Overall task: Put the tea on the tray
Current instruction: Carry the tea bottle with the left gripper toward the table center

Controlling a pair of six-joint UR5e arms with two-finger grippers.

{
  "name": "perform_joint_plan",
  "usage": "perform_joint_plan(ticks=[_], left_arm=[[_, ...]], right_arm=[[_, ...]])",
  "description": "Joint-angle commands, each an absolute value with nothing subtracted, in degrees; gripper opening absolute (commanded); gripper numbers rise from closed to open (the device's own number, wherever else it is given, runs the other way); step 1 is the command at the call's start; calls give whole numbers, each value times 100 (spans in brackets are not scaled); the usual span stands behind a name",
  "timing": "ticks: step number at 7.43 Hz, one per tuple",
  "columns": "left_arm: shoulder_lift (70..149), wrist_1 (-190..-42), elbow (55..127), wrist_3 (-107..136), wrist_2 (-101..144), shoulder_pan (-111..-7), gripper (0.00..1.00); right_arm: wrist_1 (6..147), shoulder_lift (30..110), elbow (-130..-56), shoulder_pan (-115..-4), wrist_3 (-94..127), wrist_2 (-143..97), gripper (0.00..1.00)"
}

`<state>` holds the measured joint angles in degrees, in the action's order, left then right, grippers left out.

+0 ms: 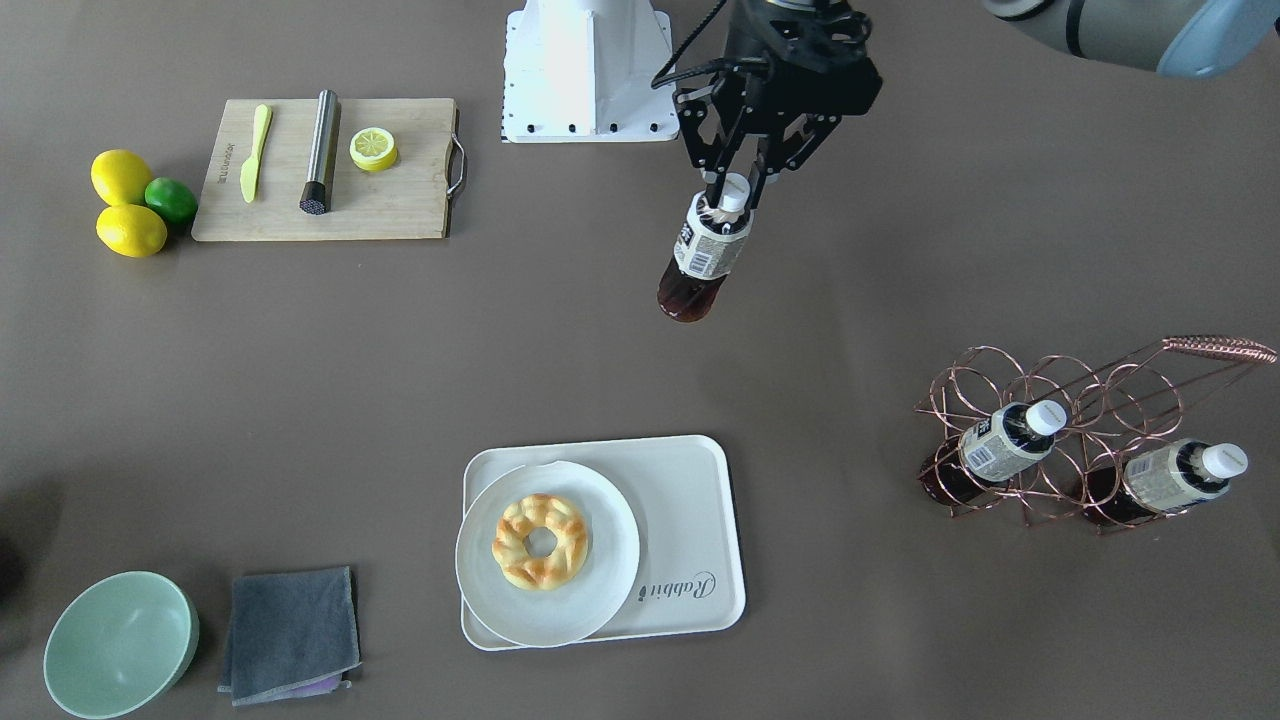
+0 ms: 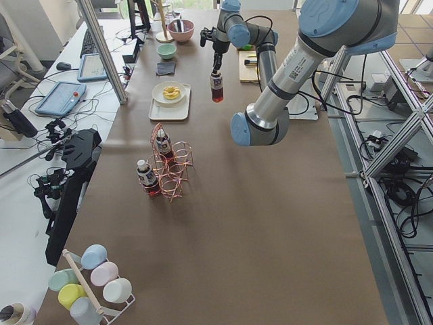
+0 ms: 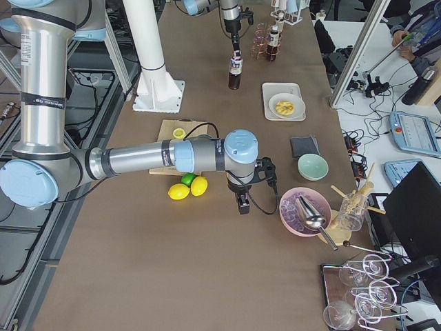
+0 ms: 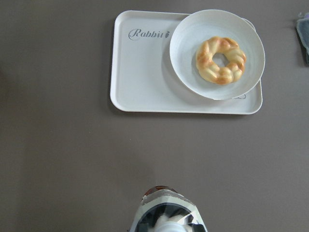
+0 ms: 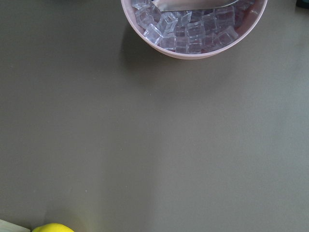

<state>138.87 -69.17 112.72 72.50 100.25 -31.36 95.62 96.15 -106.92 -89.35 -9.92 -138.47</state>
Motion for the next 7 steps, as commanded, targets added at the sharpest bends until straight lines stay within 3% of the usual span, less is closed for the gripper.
perform_joint_plan(ticks=[1, 7], left_arm=[[14010, -6952, 11004, 7356, 9747, -2638, 0], [13948, -7014, 10960, 7471, 9492, -2373, 0]], right_arm=[[9554, 9633, -10688, -8912, -993, -13825, 100], [9562, 9633, -10696, -8895, -993, -13808, 100]])
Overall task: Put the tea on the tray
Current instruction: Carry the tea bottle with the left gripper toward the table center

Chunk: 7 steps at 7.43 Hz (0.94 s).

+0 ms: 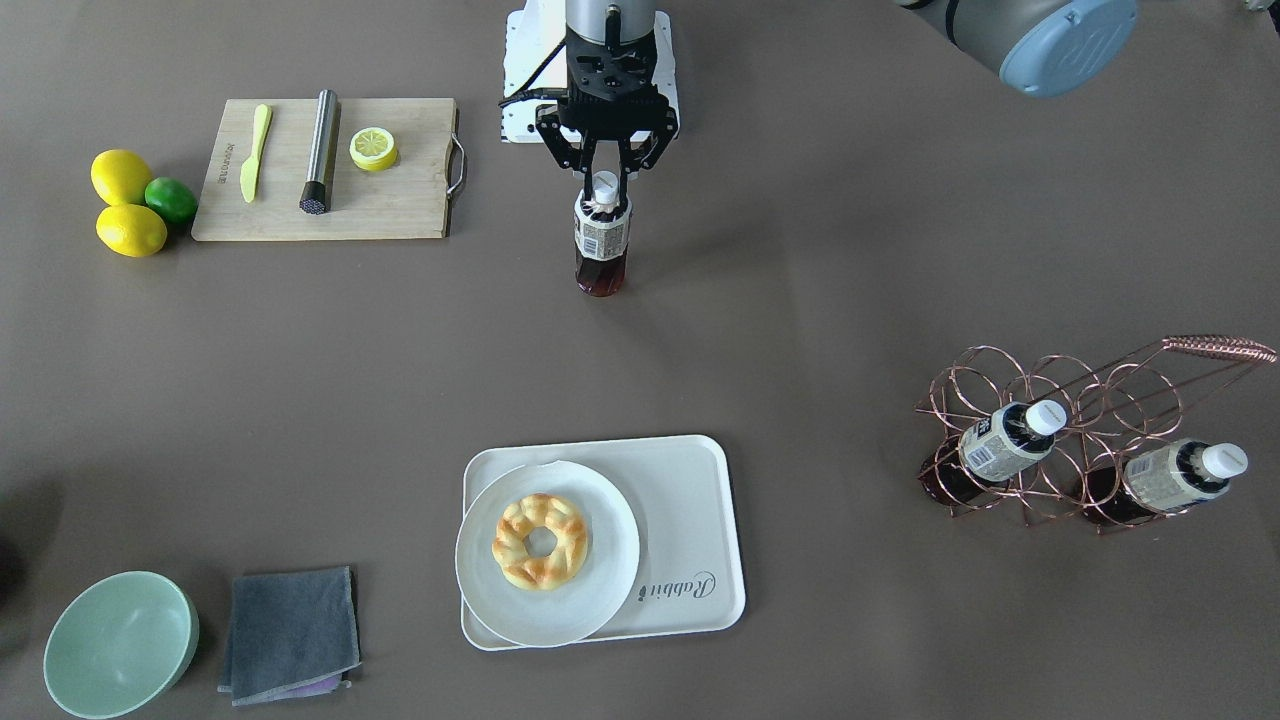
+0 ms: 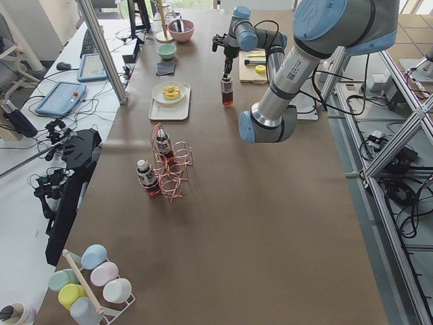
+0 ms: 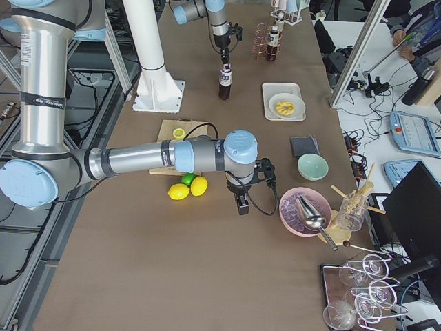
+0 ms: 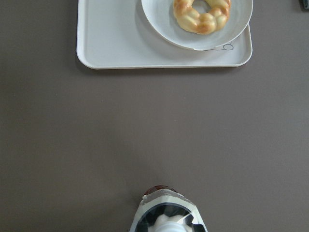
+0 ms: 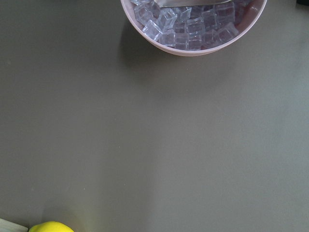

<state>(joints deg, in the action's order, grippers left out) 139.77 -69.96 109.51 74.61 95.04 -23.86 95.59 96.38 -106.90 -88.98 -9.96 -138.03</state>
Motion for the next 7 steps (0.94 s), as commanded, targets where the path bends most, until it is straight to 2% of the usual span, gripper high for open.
perform_joint_plan(ticks=[1, 2, 3, 4, 6, 7], left_arm=[[13948, -7014, 10960, 7462, 9492, -2373, 13], [13940, -7048, 10960, 7462, 9483, -2373, 69], [13939, -7049, 10960, 7462, 9475, -2373, 80], [13948, -7049, 10986, 7445, 9483, -2373, 86], [13949, -7014, 11239, 7401, 9510, -2512, 89], [13940, -6961, 11363, 7183, 9571, -2914, 89]], right_arm=[[9562, 9633, -10696, -8903, -993, -13816, 100], [9562, 9633, -10696, -8903, -1002, -13825, 100], [9562, 9615, -10705, -8903, -993, -13834, 100], [9554, 9580, -10714, -8903, -976, -13843, 100], [9562, 9458, -10827, -8895, -915, -13860, 99], [9562, 9274, -10967, -8895, -531, -13939, 99]])
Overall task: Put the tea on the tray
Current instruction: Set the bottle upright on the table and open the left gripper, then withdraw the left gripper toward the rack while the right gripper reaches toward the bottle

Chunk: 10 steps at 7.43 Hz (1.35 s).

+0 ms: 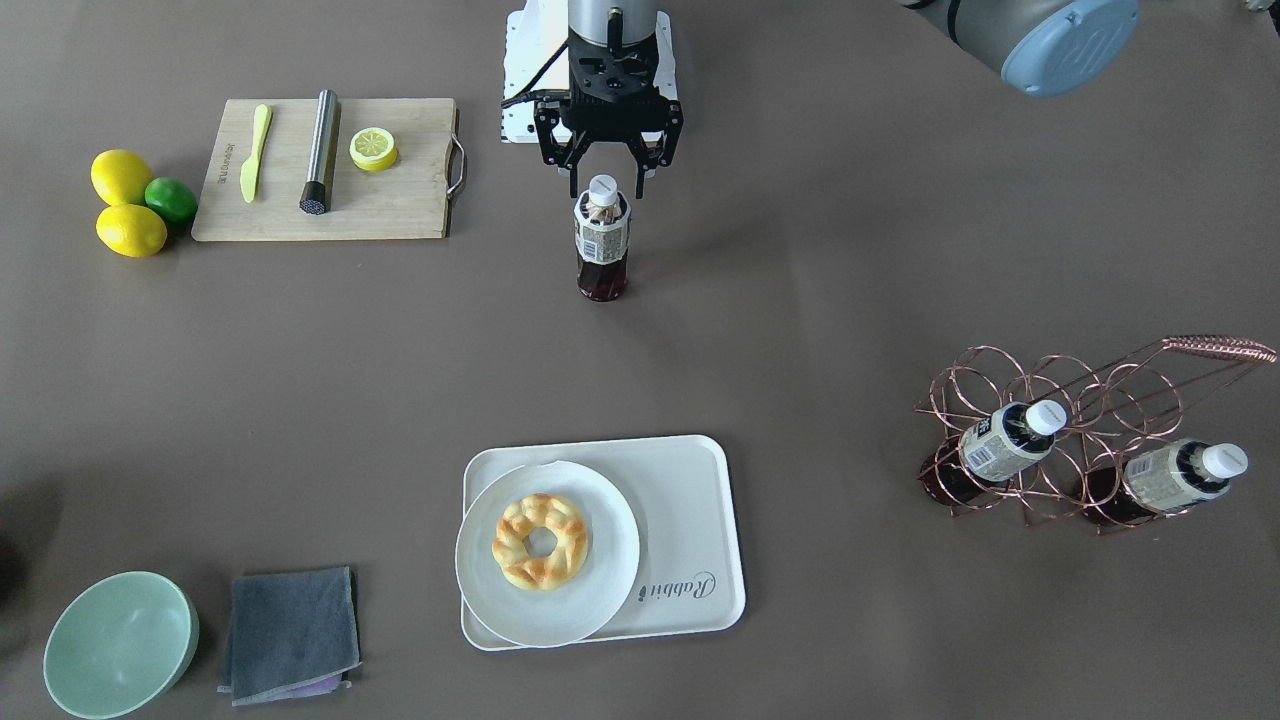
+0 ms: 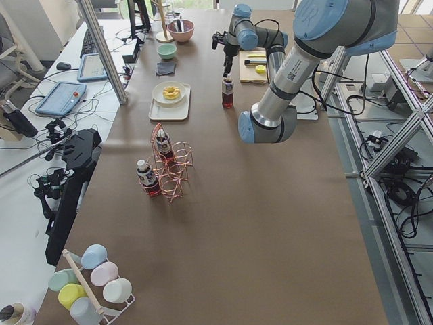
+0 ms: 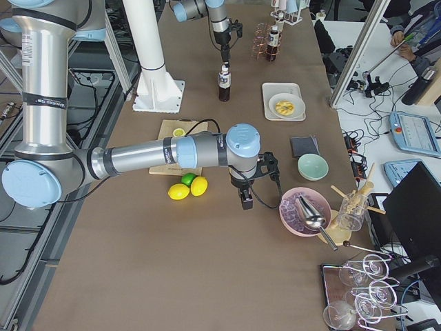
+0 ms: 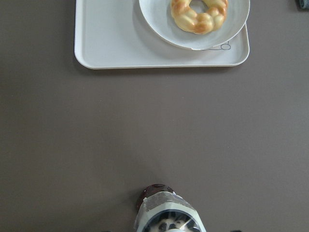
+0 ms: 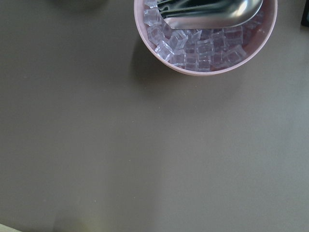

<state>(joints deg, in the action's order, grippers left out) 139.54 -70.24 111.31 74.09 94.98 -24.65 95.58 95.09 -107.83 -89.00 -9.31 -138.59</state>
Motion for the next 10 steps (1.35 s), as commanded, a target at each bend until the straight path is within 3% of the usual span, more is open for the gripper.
perform_joint_plan(ticks=[1, 3, 6, 9, 10], left_arm=[[13687, -6839, 11556, 6746, 10076, -3301, 90], [12863, -6838, 12074, 5439, 10841, -4441, 90], [11684, -6847, 12120, 3164, 11863, -6025, 93], [11006, -6899, 11858, 1526, 11971, -6975, 94], [10743, -7056, 11804, 1312, 12345, -7187, 95]], right_arm=[[9589, 9107, -11299, -8790, 3, -13974, 99], [9615, 8931, -12159, -8318, 1477, -13975, 99], [9624, 8229, -13119, -6721, 4471, -13747, 99], [9903, 6913, -13210, -4823, 6718, -12557, 99], [10801, 6099, -13184, -4007, 7046, -11707, 99]])
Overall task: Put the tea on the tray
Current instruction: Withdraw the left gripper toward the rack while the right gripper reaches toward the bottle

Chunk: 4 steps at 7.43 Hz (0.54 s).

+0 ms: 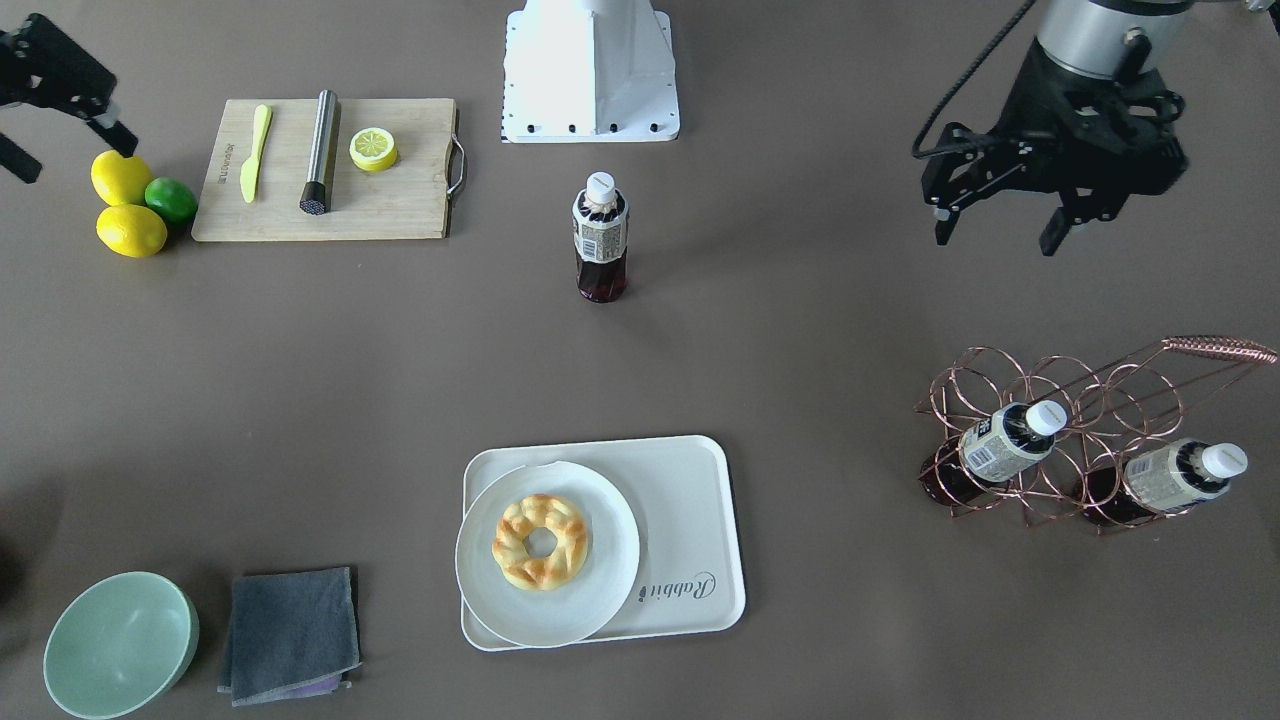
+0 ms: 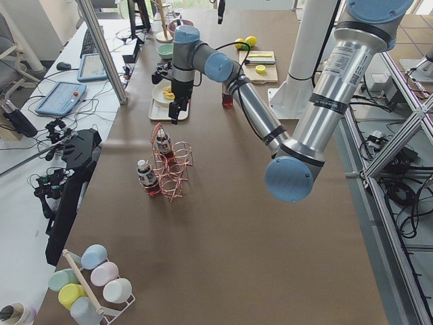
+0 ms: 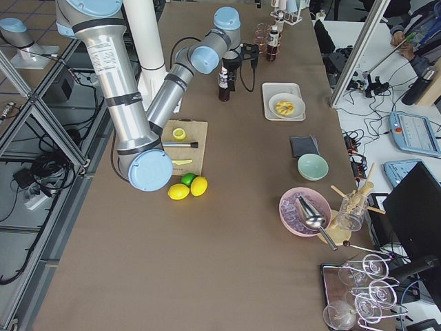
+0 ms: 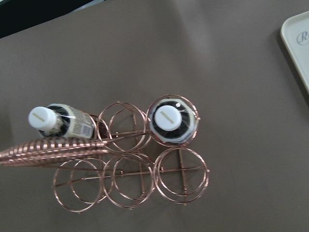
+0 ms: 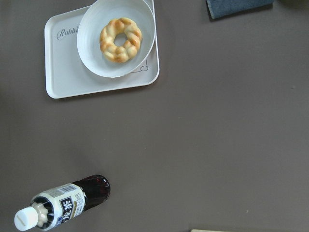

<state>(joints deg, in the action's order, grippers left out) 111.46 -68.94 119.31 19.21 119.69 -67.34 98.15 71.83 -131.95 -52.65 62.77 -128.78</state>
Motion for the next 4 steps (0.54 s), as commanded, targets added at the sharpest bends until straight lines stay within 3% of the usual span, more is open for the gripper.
perform_joint_plan(ticks=[1, 4], left_arm=[[10575, -7327, 11612, 1136, 12653, -7450, 95], [9951, -8251, 11206, 704, 13120, -7760, 95]], right_arm=[[11628, 5247, -13079, -3468, 7353, -11298, 100], [11804, 4378, -12246, -2638, 7726, -10548, 100]])
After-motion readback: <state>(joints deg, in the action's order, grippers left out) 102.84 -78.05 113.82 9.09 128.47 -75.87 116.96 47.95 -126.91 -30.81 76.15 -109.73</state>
